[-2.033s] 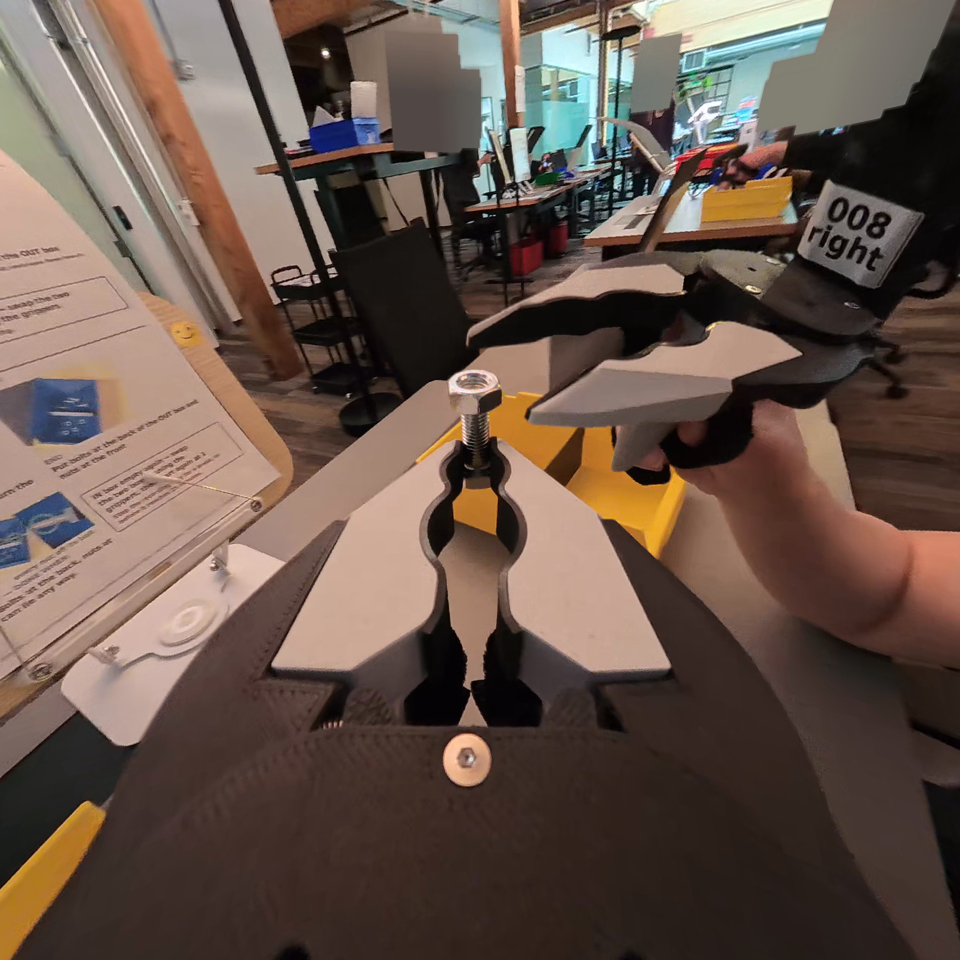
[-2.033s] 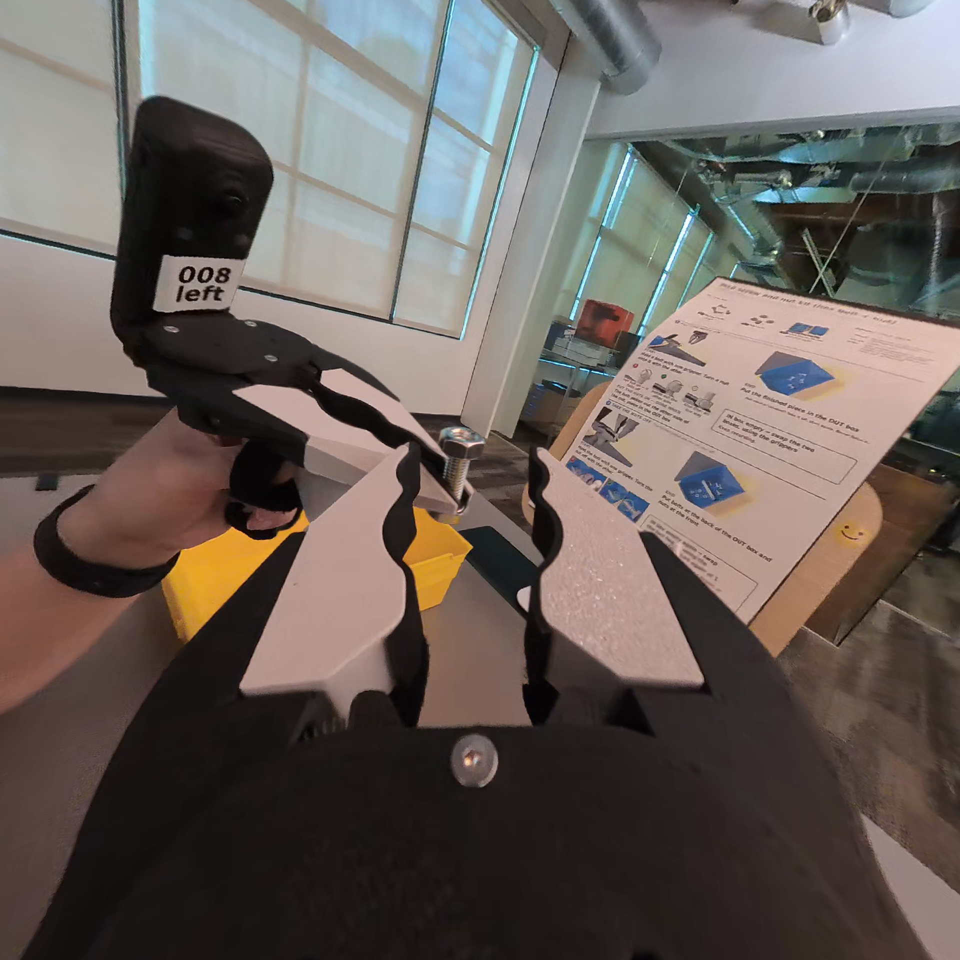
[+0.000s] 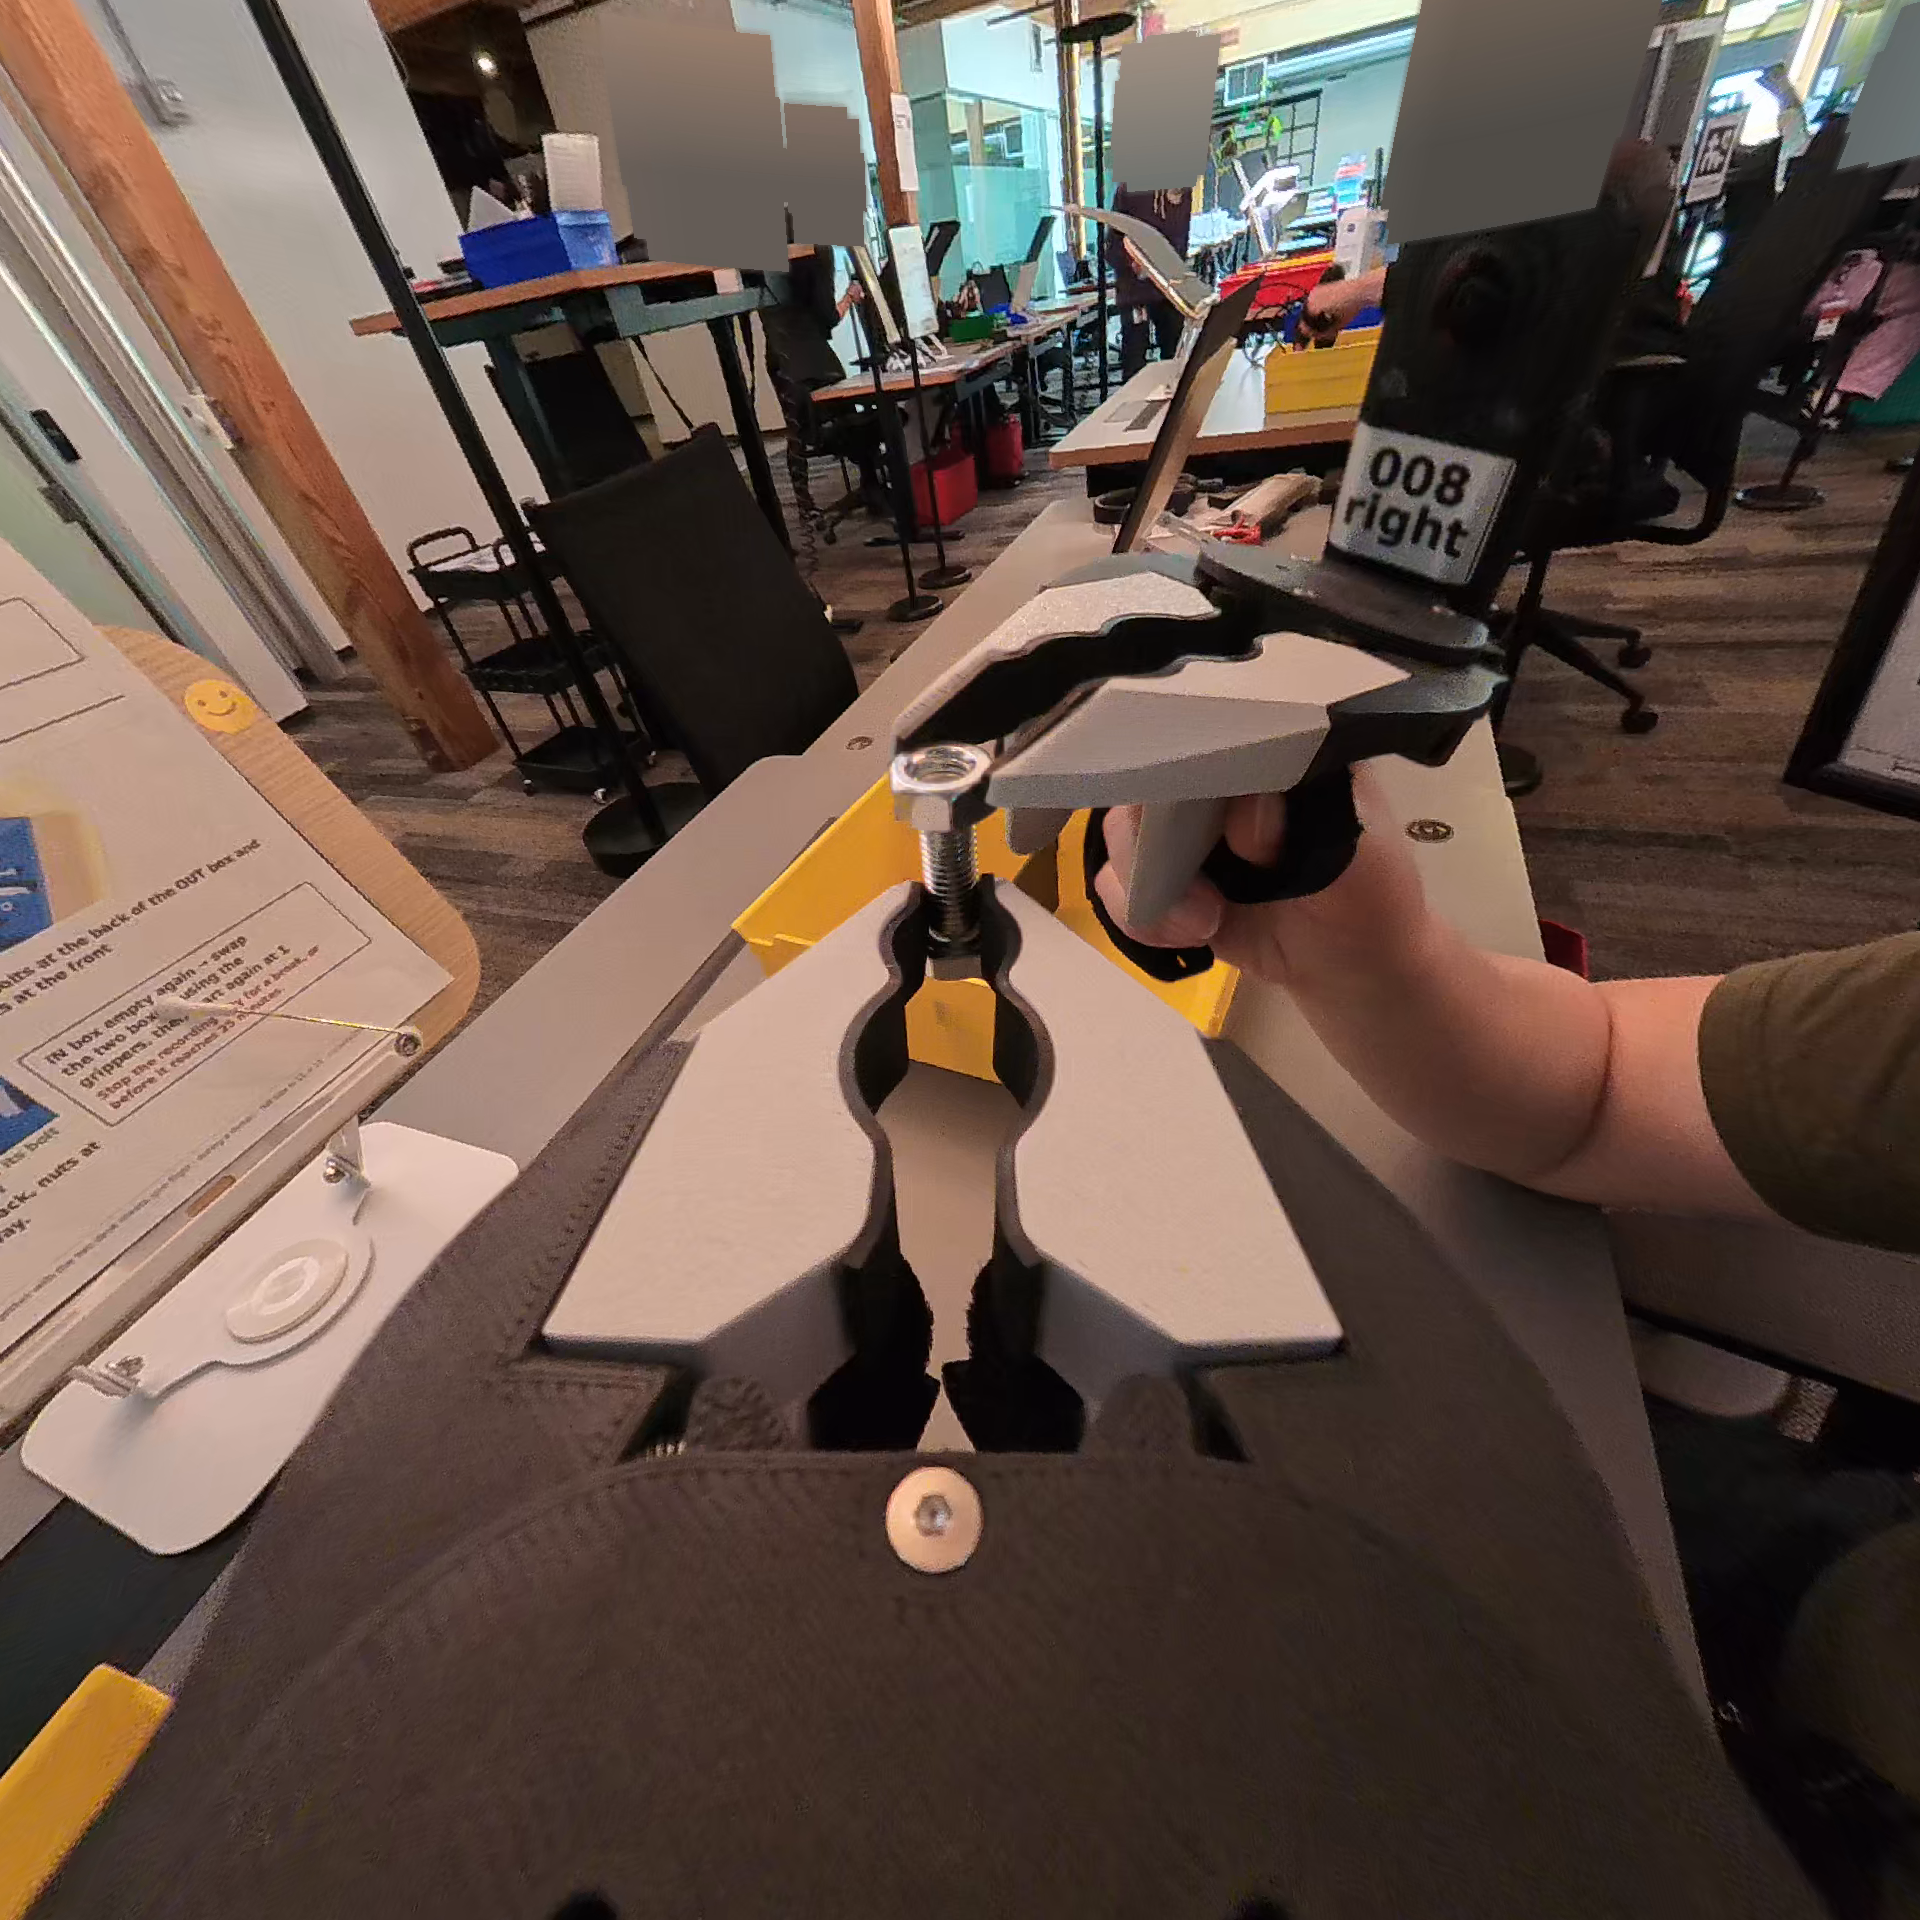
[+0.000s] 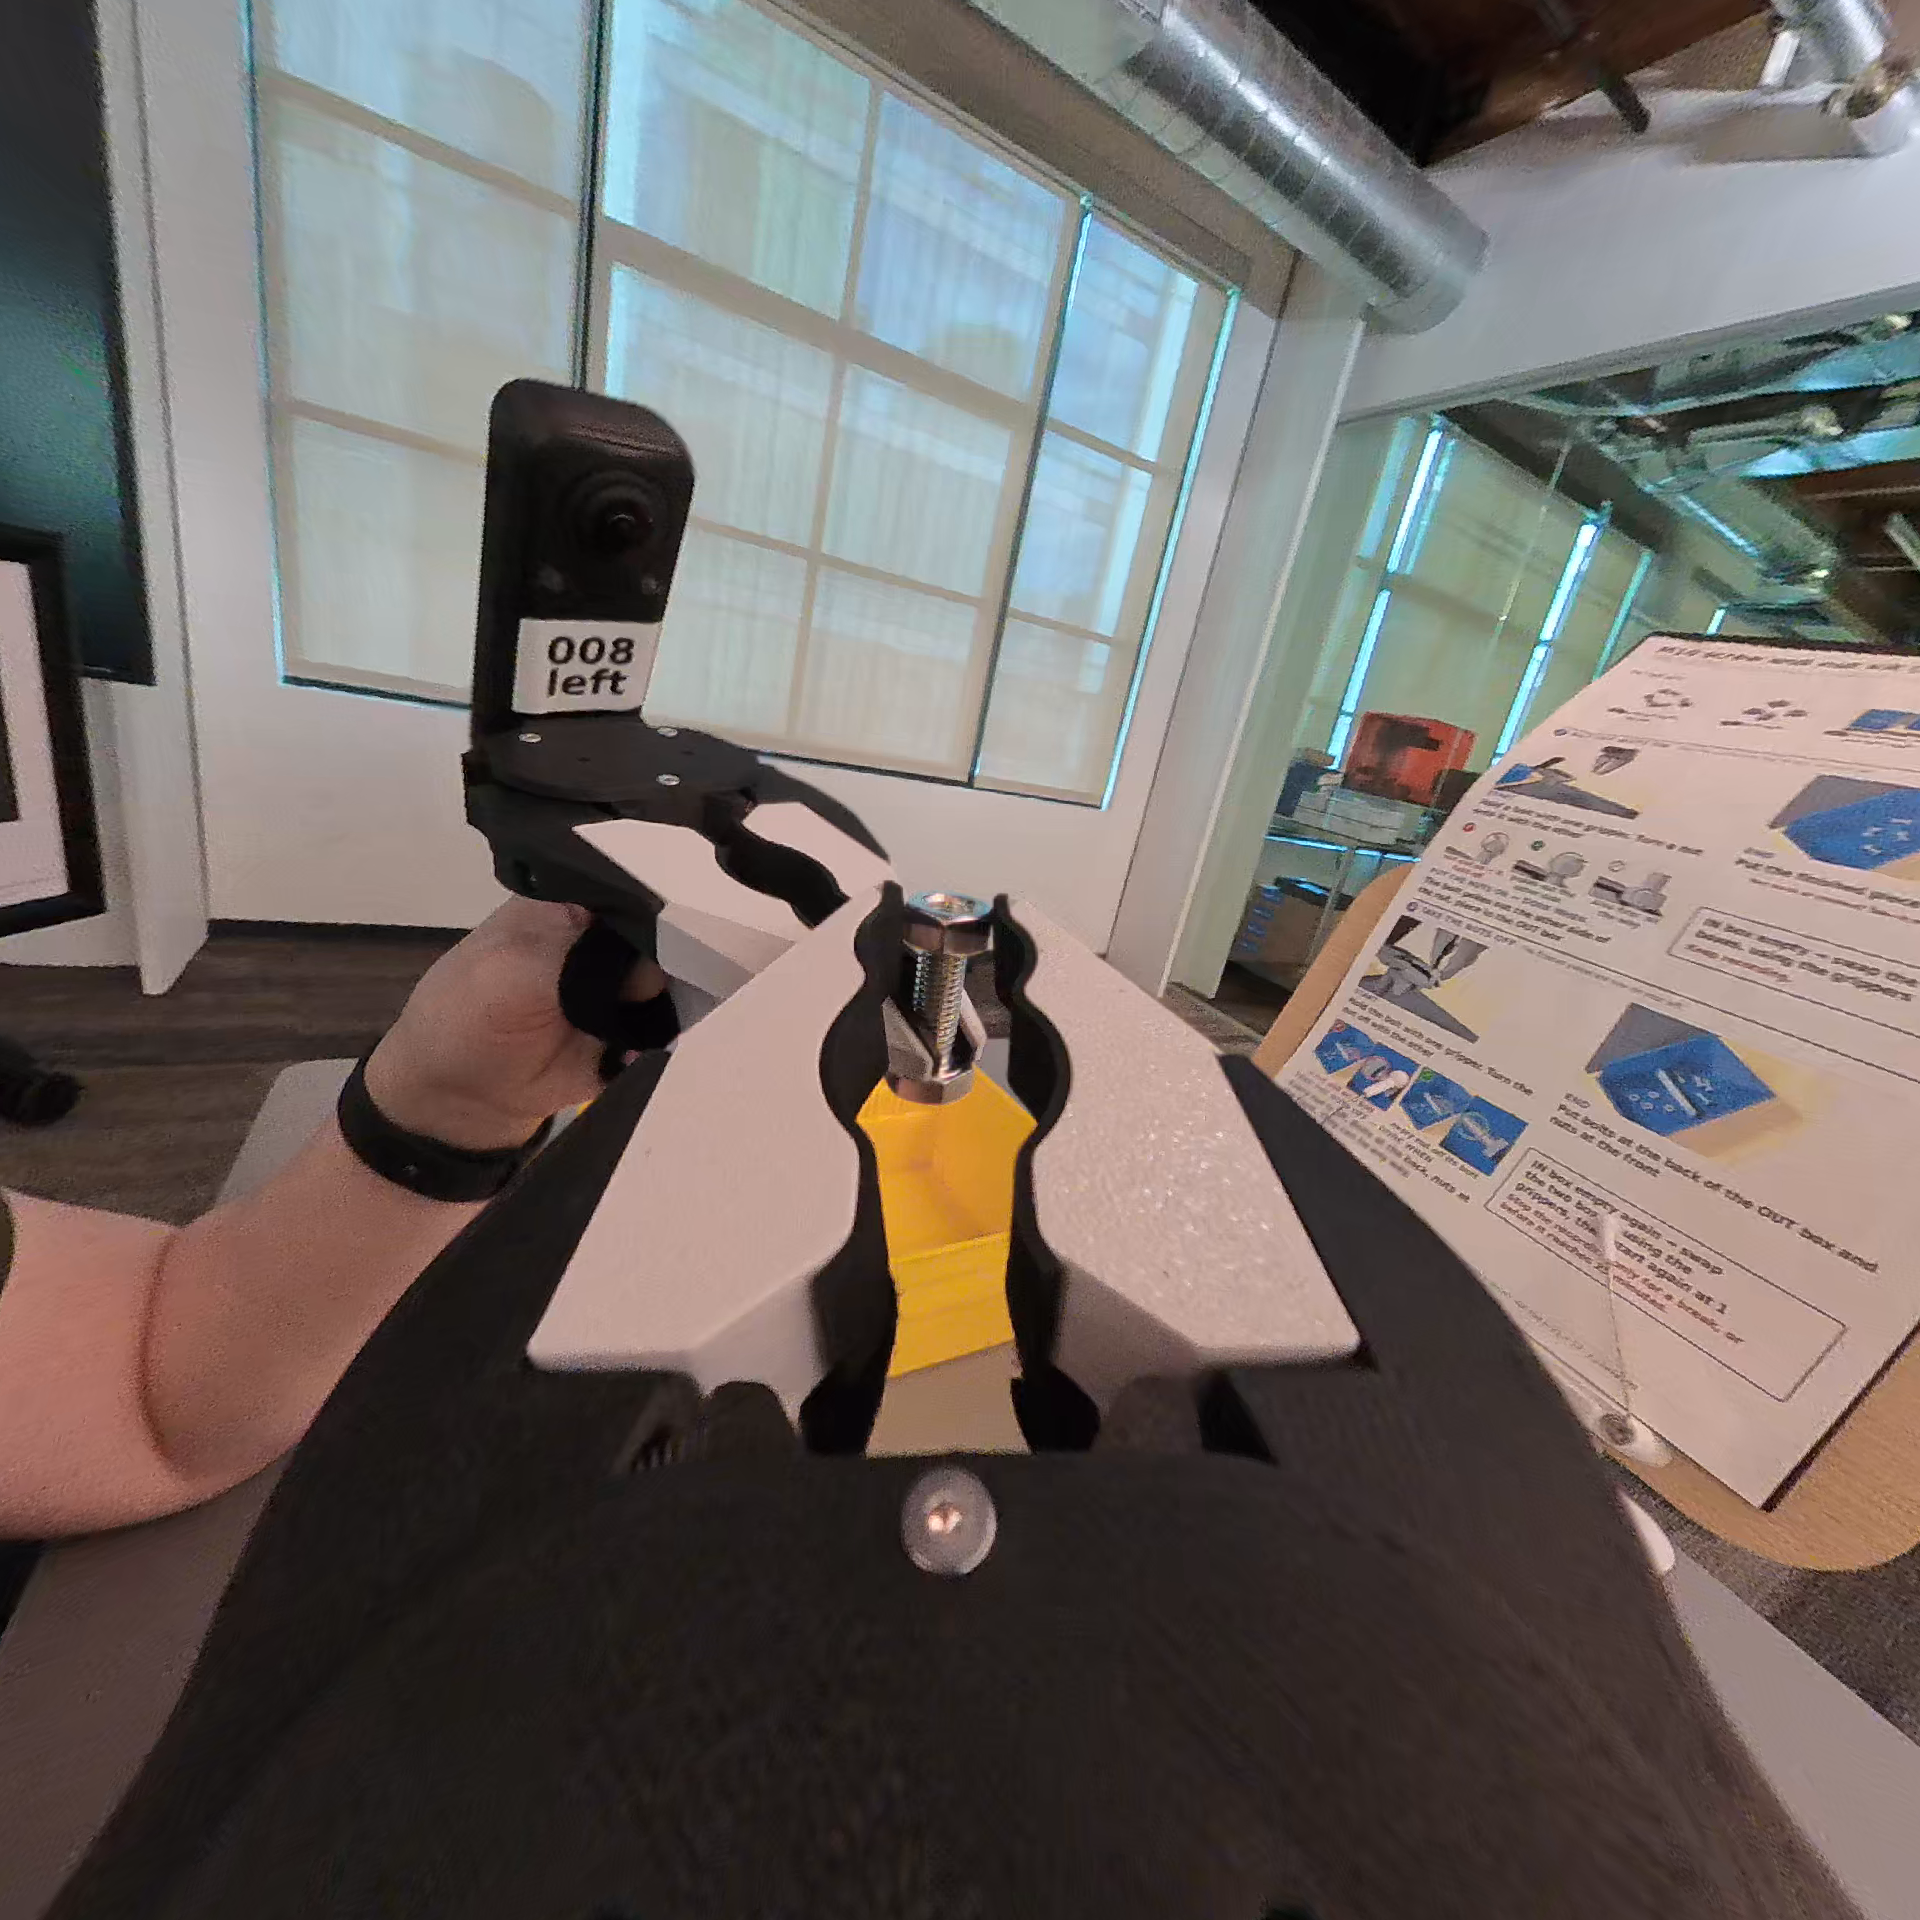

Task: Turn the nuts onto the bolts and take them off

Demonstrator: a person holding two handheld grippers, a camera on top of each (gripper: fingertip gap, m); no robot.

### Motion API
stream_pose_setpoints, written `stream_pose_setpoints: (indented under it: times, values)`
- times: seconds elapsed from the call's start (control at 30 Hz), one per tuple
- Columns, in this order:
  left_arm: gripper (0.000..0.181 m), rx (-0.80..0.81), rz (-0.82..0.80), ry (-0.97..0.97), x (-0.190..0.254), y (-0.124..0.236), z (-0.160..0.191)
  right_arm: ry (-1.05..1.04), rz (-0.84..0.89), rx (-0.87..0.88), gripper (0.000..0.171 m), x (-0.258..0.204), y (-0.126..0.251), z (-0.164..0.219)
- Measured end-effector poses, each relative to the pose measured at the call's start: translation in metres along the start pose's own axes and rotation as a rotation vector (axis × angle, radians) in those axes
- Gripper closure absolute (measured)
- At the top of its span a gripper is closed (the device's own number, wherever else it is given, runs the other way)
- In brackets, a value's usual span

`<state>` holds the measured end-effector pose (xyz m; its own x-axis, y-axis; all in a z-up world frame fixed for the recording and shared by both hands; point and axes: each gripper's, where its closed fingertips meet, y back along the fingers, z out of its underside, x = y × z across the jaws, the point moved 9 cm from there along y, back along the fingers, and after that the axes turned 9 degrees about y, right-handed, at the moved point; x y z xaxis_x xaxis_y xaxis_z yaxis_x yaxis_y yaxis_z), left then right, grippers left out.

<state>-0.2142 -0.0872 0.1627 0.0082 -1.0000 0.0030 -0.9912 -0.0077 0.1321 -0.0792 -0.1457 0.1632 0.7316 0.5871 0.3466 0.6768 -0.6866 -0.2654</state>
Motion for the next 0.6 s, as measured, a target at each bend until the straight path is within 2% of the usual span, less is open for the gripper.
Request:
stream_pose_setpoints:
  times: [0.13, 0.43, 0.47, 0.6]
  values:
    - [0.174, -0.008, 0.022, 0.002, 0.001, 0.0, 0.0, -0.039, -0.076, -0.015, 0.156, 0.005, 0.004, -0.001]
    - [0.174, 0.002, 0.242, 0.041, 0.01, 0.003, -0.002, -0.353, -0.45, 0.162, 0.156, 0.019, 0.007, 0.006]
    - [0.174, 0.001, 0.231, 0.045, 0.009, 0.003, -0.001, -0.364, -0.445, 0.163, 0.156, 0.021, 0.007, 0.008]
    - [0.174, 0.009, 0.119, 0.001, 0.005, 0.001, -0.001, -0.261, -0.294, 0.138, 0.135, 0.022, 0.005, 0.009]
